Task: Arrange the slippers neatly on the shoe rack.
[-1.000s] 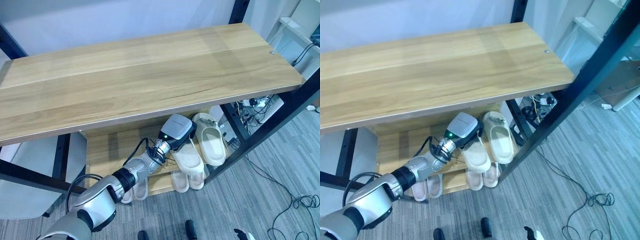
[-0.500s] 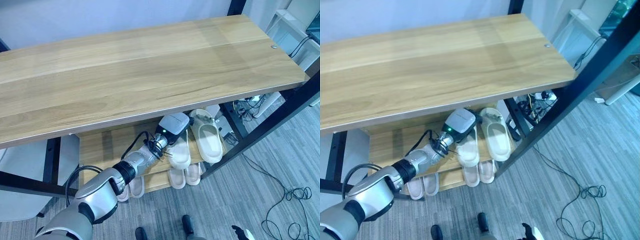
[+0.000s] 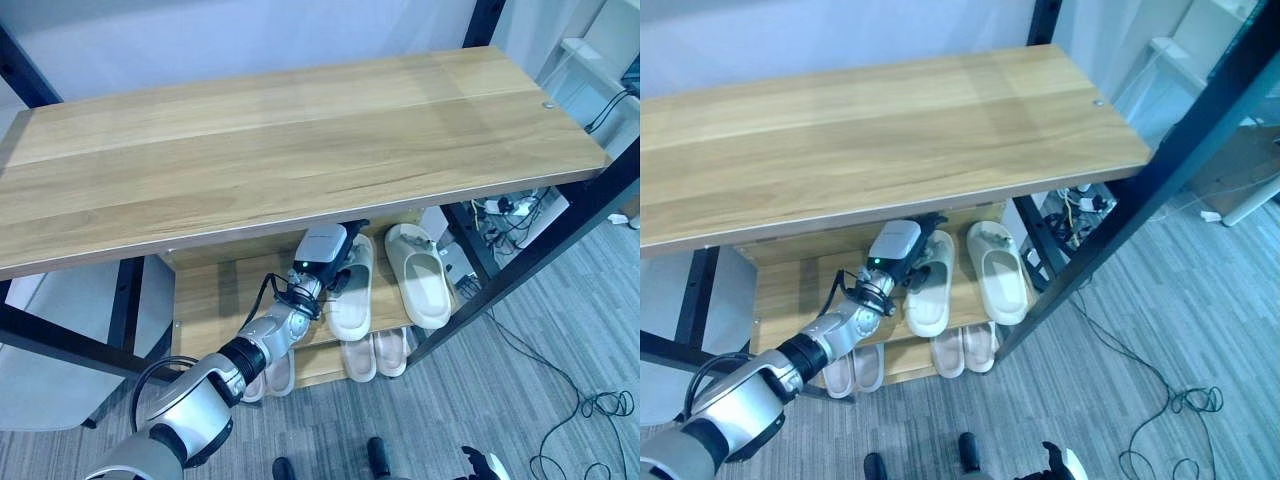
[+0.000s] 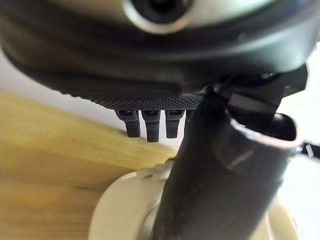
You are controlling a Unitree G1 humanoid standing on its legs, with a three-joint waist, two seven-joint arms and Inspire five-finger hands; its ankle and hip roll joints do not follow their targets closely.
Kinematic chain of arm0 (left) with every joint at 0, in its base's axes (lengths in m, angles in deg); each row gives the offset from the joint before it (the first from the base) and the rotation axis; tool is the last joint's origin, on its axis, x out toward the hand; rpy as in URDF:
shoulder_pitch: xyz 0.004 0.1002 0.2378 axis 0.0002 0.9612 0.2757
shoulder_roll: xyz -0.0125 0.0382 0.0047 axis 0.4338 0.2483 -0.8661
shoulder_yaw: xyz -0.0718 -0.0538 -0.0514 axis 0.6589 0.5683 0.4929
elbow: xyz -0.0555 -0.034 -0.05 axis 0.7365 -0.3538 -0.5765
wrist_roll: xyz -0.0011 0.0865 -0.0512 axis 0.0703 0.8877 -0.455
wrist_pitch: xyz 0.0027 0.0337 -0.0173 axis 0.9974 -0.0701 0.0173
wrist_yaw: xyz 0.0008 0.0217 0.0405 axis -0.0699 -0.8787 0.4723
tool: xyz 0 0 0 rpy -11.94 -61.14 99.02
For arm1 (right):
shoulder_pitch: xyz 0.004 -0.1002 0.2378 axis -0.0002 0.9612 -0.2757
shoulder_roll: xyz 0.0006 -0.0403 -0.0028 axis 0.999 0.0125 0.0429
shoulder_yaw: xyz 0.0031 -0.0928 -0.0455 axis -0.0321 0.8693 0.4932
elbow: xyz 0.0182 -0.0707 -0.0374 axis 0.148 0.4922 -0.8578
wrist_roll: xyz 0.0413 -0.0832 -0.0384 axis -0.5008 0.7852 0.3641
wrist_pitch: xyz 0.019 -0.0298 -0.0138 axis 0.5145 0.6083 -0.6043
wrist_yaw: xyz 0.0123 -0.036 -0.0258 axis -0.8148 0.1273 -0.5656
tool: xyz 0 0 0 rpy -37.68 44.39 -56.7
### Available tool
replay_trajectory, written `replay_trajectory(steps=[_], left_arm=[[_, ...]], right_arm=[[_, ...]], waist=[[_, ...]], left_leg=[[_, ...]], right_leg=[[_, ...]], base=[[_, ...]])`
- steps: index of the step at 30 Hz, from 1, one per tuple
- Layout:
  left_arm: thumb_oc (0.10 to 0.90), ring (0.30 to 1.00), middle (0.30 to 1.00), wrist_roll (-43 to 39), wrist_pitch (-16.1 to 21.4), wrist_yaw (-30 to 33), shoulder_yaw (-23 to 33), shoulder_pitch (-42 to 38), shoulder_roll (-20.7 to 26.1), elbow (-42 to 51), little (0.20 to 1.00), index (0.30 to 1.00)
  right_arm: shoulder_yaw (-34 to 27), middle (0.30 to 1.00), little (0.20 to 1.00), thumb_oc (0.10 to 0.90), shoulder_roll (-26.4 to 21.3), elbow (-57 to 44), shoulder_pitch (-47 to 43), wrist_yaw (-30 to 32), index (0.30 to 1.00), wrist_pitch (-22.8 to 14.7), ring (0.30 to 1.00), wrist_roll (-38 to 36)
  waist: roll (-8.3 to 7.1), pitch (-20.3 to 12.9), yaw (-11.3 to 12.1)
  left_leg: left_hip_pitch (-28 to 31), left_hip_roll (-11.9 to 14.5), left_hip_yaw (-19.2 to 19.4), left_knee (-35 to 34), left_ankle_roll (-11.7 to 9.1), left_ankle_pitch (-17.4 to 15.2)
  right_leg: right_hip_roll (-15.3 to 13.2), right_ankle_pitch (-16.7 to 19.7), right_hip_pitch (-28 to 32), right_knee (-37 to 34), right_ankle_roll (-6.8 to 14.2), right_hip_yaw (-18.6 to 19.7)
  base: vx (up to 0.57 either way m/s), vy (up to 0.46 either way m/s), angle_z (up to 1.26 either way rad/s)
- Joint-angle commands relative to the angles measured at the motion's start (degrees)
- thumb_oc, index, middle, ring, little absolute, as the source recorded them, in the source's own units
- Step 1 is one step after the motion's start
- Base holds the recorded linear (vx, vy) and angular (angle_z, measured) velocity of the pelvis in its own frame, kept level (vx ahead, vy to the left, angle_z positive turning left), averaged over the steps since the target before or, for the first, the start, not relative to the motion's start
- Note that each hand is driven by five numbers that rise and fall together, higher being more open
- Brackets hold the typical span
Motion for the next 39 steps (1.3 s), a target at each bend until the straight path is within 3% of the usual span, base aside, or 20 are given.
replay_trajectory(steps=[1, 6, 13, 16, 30, 39], left_arm=[[0.800, 0.900, 0.900, -1.57, 3.44, 0.58, 4.92, -5.58, -1.77, -0.50, 0.900, 0.900], [0.800, 0.900, 0.900, -9.24, 5.61, -2.17, 6.01, -3.03, -3.38, 1.78, 0.900, 0.900], [0.800, 0.900, 0.900, -21.55, 7.49, -5.66, 7.75, -2.41, -2.05, 7.82, 0.900, 0.900], [0.800, 0.900, 0.900, -23.26, 7.71, -6.57, 8.05, -1.91, -0.93, 9.20, 0.900, 0.900], [0.800, 0.900, 0.900, -21.28, 7.89, -7.56, 14.31, 7.61, 9.05, 18.29, 0.900, 0.900], [0.800, 0.900, 0.900, -18.98, 7.53, -8.40, 15.42, 14.22, 8.20, 18.21, 0.900, 0.900]], right_arm=[[-1.03, 0.900, 0.900, 0.800, -1.23, 1.50, -0.53, 1.37, 0.900, 0.69, 0.900, -2.19], [-0.96, 0.900, 0.900, 0.800, -0.78, 1.03, -0.23, 1.35, 0.900, 1.09, 0.900, -2.31], [-0.45, 0.900, 0.900, 0.800, 0.52, 0.36, -0.39, 0.52, 0.900, 2.09, 0.900, -2.31], [0.14, 0.900, 0.900, 0.800, 0.94, 0.45, -0.83, -0.22, 0.900, 2.62, 0.900, -2.25], [-0.64, 0.900, 0.900, 0.800, 2.48, 1.03, 0.64, -2.21, 0.900, 3.00, 0.900, -2.85], [-1.08, 0.900, 0.900, 0.800, 2.94, 1.41, 0.82, -2.46, 0.900, 2.77, 0.900, -3.09]], waist=[[-1.46, -1.17, 1.17], [-1.32, -1.48, 1.37], [-1.16, -2.51, 1.84], [-1.29, -2.85, 2.02], [-1.74, -4.17, 3.70], [-1.97, -4.39, 4.20]], left_leg=[[0.98, -2.71, -4.03, 0.12, -0.41, -3.73], [1.61, -2.83, -4.11, 0.12, -0.34, -3.85], [3.64, -2.86, -4.30, 0.12, -0.43, -4.09], [4.41, -2.90, -4.46, 0.12, -0.47, -4.21], [6.38, -2.73, -4.71, 0.12, -0.63, -4.64], [6.96, -2.49, -4.81, 0.12, -0.71, -4.56]], right_leg=[[-0.42, -0.55, -0.37, 0.28, 4.04, -1.41], [-0.42, -0.64, 0.15, 0.28, 4.04, -1.50], [-0.43, -1.05, 2.54, 0.28, 4.03, -2.14], [-0.43, -1.18, 3.42, 0.28, 4.05, -2.38], [-0.42, -1.61, 5.57, 0.28, 4.01, -3.16], [-0.29, -1.63, 6.13, 0.28, 3.77, -3.36]], base=[[-0.01, -0.006, 0.07], [0.00, -0.001, 0.01], [0.01, -0.005, 0.03], [0.01, -0.005, 0.02], [0.00, -0.002, 0.01], [0.00, -0.003, 0.01]])
